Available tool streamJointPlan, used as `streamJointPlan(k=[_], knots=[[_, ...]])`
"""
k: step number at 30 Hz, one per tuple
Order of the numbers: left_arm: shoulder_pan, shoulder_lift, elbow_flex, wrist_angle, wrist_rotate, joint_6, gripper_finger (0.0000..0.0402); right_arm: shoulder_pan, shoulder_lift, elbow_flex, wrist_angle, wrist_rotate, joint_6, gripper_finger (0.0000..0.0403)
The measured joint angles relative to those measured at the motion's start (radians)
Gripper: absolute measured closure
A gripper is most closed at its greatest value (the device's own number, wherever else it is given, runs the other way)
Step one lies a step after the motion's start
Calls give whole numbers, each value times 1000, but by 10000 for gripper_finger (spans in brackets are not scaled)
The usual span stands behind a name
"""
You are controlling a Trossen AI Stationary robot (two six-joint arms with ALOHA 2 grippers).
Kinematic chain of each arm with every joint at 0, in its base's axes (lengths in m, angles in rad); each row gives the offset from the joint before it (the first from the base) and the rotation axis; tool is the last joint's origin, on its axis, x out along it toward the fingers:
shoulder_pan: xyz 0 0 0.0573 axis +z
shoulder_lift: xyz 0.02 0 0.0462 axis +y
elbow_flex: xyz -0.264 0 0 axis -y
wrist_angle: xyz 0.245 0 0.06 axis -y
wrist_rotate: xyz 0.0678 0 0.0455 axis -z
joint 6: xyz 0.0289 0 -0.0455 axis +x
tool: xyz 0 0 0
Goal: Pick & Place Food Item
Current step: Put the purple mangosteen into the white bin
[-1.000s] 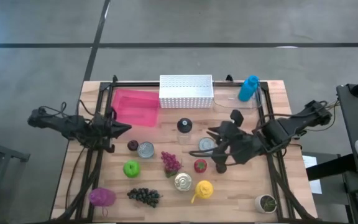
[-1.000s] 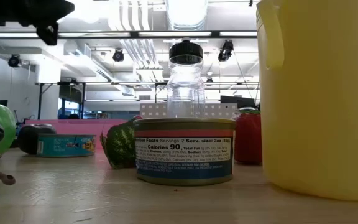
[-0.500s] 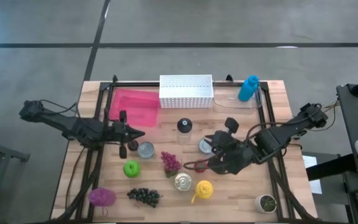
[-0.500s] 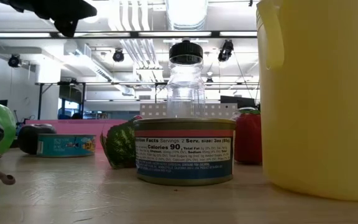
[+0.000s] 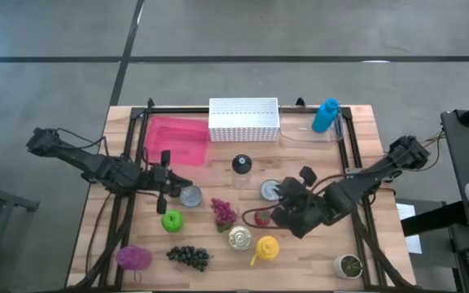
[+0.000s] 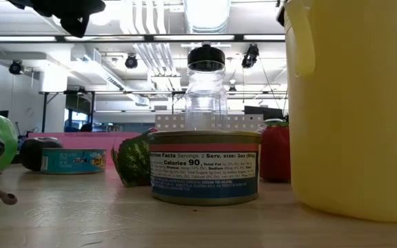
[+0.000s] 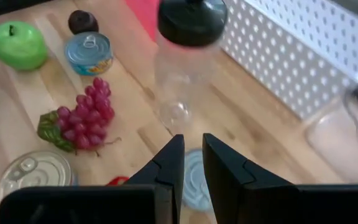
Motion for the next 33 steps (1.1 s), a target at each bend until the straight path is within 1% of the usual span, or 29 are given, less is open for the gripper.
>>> streamJointPlan(k=[5,10,15,24,28,33], knots=[[-4,0,0,2,0,0,396,13,-52,-100,-2,-29,158,351],[-4,0,0,4,0,0,396,13,-103,-192,0,-145,220,351],[-4,0,0,4,0,1,396,11,-125,-238,0,-171,196,351],[-4,0,0,4,0,4,396,9,-122,-242,9,-247,171,349],[-4,0,-1,4,0,5,396,9,-122,-222,12,-276,162,328],[-4,0,-1,4,0,4,396,9,-105,-195,28,-283,115,284]])
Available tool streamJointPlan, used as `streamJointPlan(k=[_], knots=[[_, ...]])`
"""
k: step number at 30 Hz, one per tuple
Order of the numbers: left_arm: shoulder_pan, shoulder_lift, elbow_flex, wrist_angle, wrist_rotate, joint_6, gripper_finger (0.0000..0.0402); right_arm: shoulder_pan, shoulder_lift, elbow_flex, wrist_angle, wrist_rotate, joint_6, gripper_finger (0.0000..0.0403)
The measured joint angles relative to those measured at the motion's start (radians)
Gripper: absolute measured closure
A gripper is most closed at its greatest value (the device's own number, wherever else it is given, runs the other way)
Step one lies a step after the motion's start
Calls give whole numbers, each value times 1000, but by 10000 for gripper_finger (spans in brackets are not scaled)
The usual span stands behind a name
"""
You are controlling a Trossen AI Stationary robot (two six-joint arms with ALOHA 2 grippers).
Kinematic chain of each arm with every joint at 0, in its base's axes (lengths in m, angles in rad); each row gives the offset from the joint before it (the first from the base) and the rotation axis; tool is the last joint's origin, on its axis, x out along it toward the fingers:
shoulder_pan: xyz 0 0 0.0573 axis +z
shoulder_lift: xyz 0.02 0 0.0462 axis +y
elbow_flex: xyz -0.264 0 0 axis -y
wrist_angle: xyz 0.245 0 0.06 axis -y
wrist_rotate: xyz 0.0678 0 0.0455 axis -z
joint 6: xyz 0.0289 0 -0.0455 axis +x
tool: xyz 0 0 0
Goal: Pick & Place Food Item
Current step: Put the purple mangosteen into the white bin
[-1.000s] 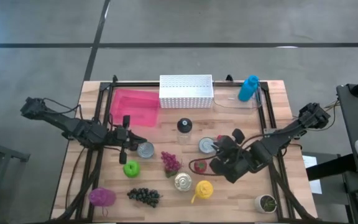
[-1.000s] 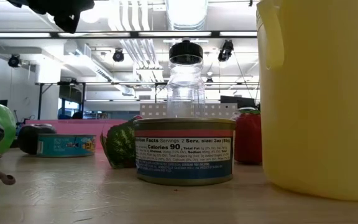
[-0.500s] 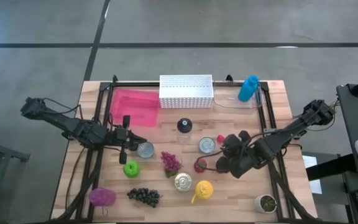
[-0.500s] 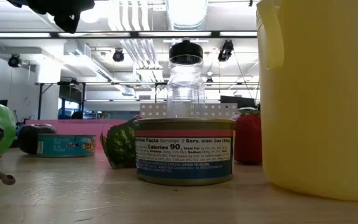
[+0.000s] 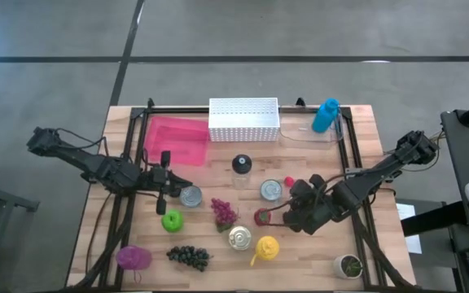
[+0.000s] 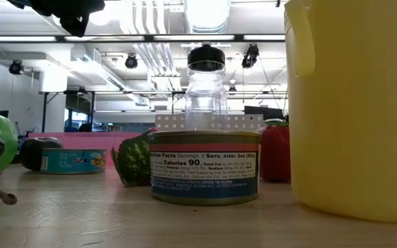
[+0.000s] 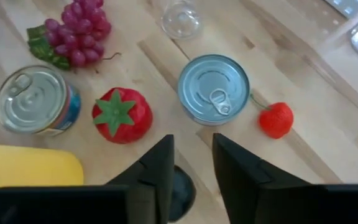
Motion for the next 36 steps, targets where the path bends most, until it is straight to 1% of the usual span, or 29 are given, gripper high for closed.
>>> streamJointPlan(k=[4,7,12,17,21,27,36], knots=[[0,0,0,0,0,-1,396,0,16,13,2,-5,3,246],[0,0,0,0,0,-3,396,-3,20,16,2,-8,59,219],[0,0,0,-3,-1,-3,396,-3,20,13,0,-25,123,190],[0,0,0,-6,-3,-4,396,-2,20,-2,3,-127,163,178],[0,0,-2,-7,-3,-4,396,-2,26,-22,15,-234,220,172],[0,0,-2,-10,-3,-4,396,-4,48,-44,17,-246,226,165],[0,0,-3,-11,-3,-4,396,-4,66,-44,20,-244,212,165]])
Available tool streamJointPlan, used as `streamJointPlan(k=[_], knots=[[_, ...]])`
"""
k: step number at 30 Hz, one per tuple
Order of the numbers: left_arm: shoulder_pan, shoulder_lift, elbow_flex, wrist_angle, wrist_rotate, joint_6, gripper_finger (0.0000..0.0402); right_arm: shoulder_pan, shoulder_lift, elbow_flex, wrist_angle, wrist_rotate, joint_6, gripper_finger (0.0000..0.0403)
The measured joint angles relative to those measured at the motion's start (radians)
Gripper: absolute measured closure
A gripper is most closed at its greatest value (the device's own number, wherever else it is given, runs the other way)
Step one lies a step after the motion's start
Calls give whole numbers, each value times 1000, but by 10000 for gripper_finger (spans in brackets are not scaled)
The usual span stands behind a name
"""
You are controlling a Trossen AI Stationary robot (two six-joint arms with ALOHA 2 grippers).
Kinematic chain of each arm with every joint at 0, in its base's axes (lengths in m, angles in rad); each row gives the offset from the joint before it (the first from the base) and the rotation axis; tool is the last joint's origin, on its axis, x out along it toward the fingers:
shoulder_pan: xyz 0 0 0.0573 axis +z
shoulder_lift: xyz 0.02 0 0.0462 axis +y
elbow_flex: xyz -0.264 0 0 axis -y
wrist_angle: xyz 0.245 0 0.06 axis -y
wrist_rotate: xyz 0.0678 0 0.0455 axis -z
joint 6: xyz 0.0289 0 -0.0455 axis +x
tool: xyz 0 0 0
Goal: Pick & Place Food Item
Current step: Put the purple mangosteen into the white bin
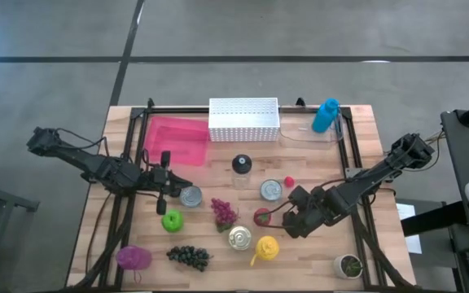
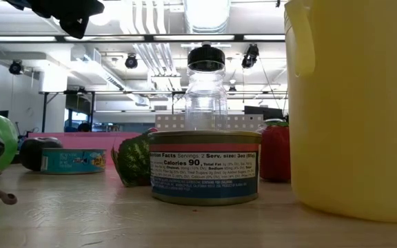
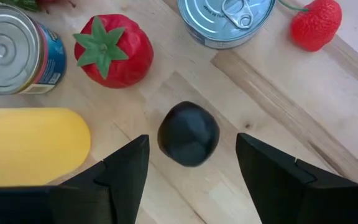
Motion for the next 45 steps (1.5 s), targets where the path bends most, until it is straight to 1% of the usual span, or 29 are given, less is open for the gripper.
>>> streamJointPlan(k=[7,19,32,42,45], knots=[[0,0,0,0,0,0,396,0,0,1,4,0,0,160],[0,0,0,-1,0,0,396,0,0,1,11,1,-4,170],[0,0,0,-1,0,0,395,0,-1,1,13,1,-27,152],[0,0,0,-1,0,0,395,0,-2,0,14,1,-35,160],[0,0,0,-1,0,0,395,0,-2,-1,14,1,-39,156]])
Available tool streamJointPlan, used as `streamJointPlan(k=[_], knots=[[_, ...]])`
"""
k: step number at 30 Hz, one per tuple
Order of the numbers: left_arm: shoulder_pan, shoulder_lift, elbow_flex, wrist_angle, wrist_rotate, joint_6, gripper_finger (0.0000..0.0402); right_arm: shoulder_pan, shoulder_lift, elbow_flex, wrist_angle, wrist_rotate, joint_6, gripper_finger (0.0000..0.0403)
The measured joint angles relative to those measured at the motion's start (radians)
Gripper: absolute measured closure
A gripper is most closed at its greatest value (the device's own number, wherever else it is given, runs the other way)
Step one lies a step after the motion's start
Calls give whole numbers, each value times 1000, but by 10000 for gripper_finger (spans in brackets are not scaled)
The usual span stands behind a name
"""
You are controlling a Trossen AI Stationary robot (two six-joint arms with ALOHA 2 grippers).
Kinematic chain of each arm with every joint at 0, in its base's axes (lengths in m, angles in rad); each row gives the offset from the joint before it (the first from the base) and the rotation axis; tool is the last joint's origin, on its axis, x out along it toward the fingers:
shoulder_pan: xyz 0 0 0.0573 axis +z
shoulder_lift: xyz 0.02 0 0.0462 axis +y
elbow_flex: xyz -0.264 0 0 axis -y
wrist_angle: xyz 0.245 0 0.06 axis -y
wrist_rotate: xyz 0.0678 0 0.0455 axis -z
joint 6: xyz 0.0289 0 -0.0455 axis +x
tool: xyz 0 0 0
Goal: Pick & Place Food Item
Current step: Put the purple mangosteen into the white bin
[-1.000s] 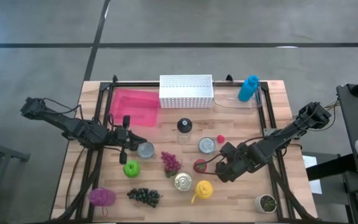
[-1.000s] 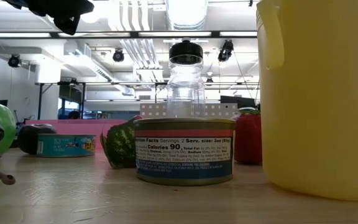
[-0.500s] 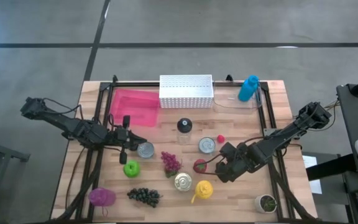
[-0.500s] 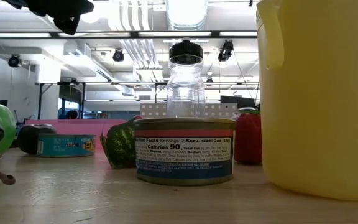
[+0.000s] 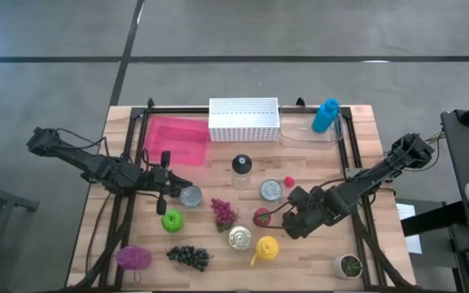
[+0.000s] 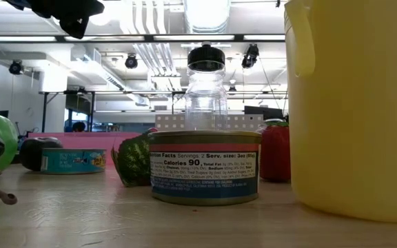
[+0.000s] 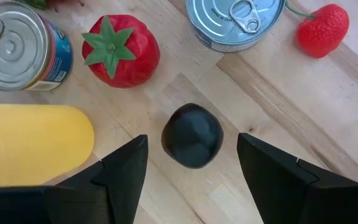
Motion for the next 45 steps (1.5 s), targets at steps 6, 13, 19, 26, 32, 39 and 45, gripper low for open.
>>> streamJointPlan(k=[6,13,19,26,32,39,45], knots=[[0,0,0,-2,0,0,395,0,31,-16,4,0,-12,127],[0,-1,0,-34,1,0,395,-3,109,-19,28,-35,-105,89],[0,-1,-3,-54,0,-2,395,-5,165,-20,44,-54,-137,67],[0,-1,-5,-57,0,-2,395,-6,194,-21,63,-54,-150,58],[0,0,-18,-73,0,-1,395,-6,211,-31,85,-53,-166,63],[0,1,-18,-164,0,1,395,-7,212,-40,107,-44,-184,75],[0,1,-18,-234,0,1,395,-6,209,-51,128,-49,-171,90]])
